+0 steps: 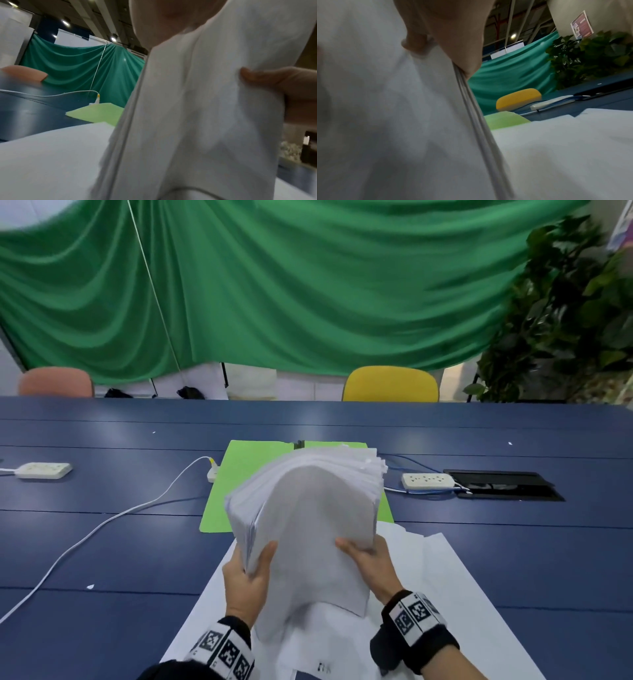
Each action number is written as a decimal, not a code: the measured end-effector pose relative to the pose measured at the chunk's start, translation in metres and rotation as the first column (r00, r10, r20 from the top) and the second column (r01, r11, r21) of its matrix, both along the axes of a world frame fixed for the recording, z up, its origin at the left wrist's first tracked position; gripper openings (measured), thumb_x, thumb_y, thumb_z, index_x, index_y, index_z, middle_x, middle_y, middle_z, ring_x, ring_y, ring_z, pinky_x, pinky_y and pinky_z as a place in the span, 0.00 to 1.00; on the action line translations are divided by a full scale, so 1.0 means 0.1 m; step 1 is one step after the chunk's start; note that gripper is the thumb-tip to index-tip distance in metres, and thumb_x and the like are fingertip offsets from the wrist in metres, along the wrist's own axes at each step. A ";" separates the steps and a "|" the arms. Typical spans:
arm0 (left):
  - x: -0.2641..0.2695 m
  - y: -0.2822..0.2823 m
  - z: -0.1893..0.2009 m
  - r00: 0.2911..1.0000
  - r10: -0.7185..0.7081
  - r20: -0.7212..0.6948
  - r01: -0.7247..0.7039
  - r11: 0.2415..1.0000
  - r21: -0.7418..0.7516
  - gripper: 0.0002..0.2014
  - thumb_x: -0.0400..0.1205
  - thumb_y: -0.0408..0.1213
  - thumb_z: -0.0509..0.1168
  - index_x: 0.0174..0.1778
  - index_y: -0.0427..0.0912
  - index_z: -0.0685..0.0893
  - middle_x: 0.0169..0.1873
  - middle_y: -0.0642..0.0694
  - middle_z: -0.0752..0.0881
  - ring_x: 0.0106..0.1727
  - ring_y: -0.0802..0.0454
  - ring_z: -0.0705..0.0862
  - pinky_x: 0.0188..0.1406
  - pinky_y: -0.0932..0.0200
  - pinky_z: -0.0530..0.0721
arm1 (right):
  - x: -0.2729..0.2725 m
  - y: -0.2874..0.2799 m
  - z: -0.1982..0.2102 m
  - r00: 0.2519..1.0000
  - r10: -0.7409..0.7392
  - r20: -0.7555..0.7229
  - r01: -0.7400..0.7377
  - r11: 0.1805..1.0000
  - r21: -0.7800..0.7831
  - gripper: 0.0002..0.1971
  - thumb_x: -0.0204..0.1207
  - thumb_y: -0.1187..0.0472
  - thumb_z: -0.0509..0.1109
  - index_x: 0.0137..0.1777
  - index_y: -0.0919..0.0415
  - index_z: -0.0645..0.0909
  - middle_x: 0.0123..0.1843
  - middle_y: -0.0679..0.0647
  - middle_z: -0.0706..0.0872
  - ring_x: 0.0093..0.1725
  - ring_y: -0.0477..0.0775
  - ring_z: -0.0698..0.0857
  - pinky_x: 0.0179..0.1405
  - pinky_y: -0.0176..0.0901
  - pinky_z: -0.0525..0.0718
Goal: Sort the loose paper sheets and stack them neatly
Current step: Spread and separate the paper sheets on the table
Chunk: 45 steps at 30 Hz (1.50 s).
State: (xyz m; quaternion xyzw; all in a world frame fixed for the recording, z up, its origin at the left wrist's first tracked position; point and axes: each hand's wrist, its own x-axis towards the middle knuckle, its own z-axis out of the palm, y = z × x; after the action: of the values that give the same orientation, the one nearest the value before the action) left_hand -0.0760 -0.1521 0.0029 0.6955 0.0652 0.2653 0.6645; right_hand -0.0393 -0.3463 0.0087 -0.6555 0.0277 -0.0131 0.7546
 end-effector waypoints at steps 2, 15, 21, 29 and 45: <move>0.02 0.00 0.12 1.000 0.028 0.007 -0.029 0.999 0.042 0.09 0.72 0.47 0.72 0.44 0.53 0.82 0.32 0.63 0.88 0.34 0.69 0.84 0.39 0.69 0.83 | 0.03 -0.02 0.07 0.999 -0.007 0.033 0.007 1.000 0.010 0.05 0.69 0.72 0.75 0.40 0.62 0.86 0.30 0.46 0.90 0.31 0.43 0.88 0.33 0.36 0.85; 0.05 0.07 0.14 0.985 -0.047 -0.168 0.066 0.992 0.105 0.12 0.80 0.35 0.66 0.59 0.43 0.81 0.47 0.54 0.86 0.50 0.57 0.85 0.52 0.58 0.80 | 0.10 -0.12 -0.04 0.990 0.141 0.005 -0.139 0.981 -0.137 0.21 0.62 0.50 0.75 0.53 0.61 0.85 0.48 0.54 0.91 0.46 0.51 0.90 0.45 0.43 0.87; 0.33 0.37 0.02 0.937 -0.071 -0.343 0.141 0.973 0.182 0.07 0.84 0.44 0.60 0.42 0.49 0.79 0.41 0.51 0.84 0.47 0.49 0.83 0.47 0.55 0.78 | 0.15 -0.26 -0.37 0.970 0.165 -0.177 -0.156 0.986 0.063 0.16 0.67 0.60 0.76 0.55 0.62 0.84 0.51 0.57 0.91 0.50 0.56 0.89 0.51 0.47 0.85; 0.11 1.12 -0.90 0.544 0.340 -0.767 0.356 0.734 0.578 0.27 0.81 0.45 0.64 0.74 0.42 0.66 0.74 0.40 0.66 0.74 0.39 0.66 0.70 0.48 0.70 | 0.08 -0.42 -1.26 0.873 -0.024 -0.488 -0.107 0.965 -0.239 0.16 0.74 0.68 0.72 0.60 0.76 0.80 0.45 0.64 0.87 0.47 0.65 0.85 0.45 0.52 0.84; 0.10 1.33 -0.93 0.646 0.003 -0.763 0.411 0.841 0.352 0.15 0.82 0.31 0.62 0.65 0.39 0.80 0.63 0.43 0.83 0.68 0.43 0.78 0.68 0.55 0.73 | 0.07 -0.38 -1.21 0.861 -0.107 -0.497 -0.063 0.947 -0.314 0.17 0.76 0.65 0.70 0.63 0.71 0.78 0.54 0.65 0.85 0.54 0.66 0.85 0.57 0.56 0.83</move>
State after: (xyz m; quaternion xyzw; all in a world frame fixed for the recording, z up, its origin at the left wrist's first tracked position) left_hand -0.0657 -0.0193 -0.0902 0.8905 0.1756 -0.1111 0.4048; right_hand -0.0322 -0.3840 -0.1125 -0.7487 0.2305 0.1469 0.6039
